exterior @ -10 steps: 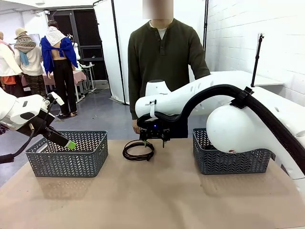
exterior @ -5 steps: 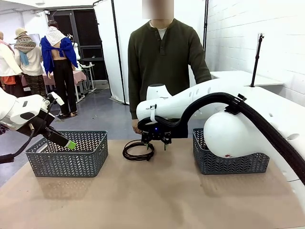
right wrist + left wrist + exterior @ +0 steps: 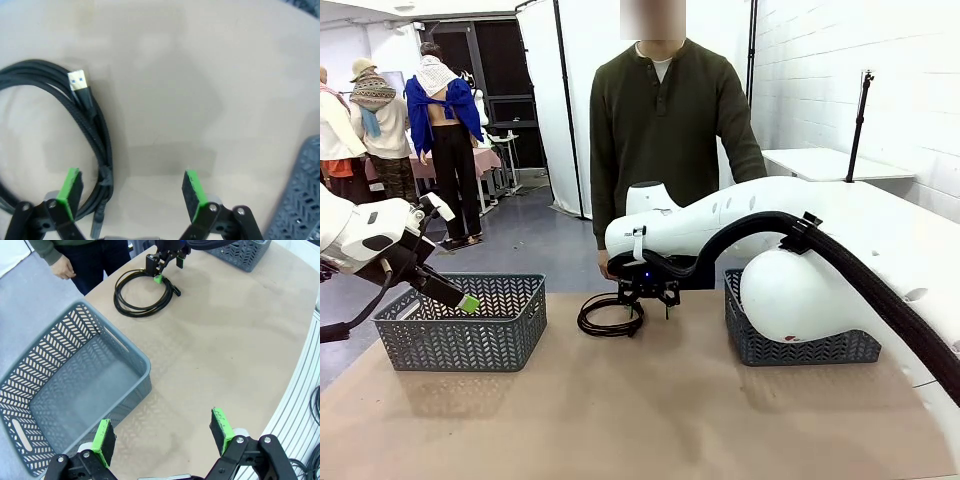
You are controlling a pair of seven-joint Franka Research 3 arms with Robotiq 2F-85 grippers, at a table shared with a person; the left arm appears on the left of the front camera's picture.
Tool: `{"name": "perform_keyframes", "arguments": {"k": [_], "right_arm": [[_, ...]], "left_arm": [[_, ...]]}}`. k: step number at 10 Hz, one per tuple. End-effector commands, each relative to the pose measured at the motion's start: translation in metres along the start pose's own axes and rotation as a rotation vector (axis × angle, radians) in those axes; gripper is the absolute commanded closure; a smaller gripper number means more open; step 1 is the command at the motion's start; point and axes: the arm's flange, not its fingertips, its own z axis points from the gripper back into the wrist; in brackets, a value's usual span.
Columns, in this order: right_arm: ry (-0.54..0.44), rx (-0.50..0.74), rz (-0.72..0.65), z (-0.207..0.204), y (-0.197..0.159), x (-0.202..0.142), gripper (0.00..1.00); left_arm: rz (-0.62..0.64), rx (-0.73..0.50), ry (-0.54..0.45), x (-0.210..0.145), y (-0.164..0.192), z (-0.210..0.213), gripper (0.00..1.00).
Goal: Organize the cables according to human instructions.
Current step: Pick up a bundle of cables and place it in the basket indicated by the human.
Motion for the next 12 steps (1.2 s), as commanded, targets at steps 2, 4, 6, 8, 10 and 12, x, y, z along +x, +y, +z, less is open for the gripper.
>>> {"name": "perform_keyframes", "arguments": {"k": [2, 4, 6, 8, 10, 12], "right_arm": [[-0.018, -0.076, -0.026, -0.004, 0.014, 0.014, 0.0], [-0.007, -0.095, -0.016, -0.009, 0.016, 0.012, 0.0], [0.004, -0.074, -0.018, -0.007, 0.017, 0.012, 0.18], [0.012, -0.049, -0.015, -0.004, 0.016, 0.012, 0.44], [0.044, -0.012, -0.004, -0.001, 0.014, 0.012, 0.7], [0.048, -0.005, 0.009, 0.004, 0.013, 0.012, 0.97]], "left_arm": [[0.018, -0.008, -0.004, -0.001, 0.001, -0.001, 0.0], [0.018, -0.008, -0.004, -0.001, 0.001, -0.001, 0.0], [0.018, -0.008, -0.004, -0.001, 0.001, -0.001, 0.0], [0.018, -0.008, -0.004, -0.001, 0.001, -0.001, 0.0], [0.018, -0.008, -0.004, -0.001, 0.001, -0.001, 0.0], [0.018, -0.008, -0.004, -0.001, 0.001, -0.001, 0.0]]}}
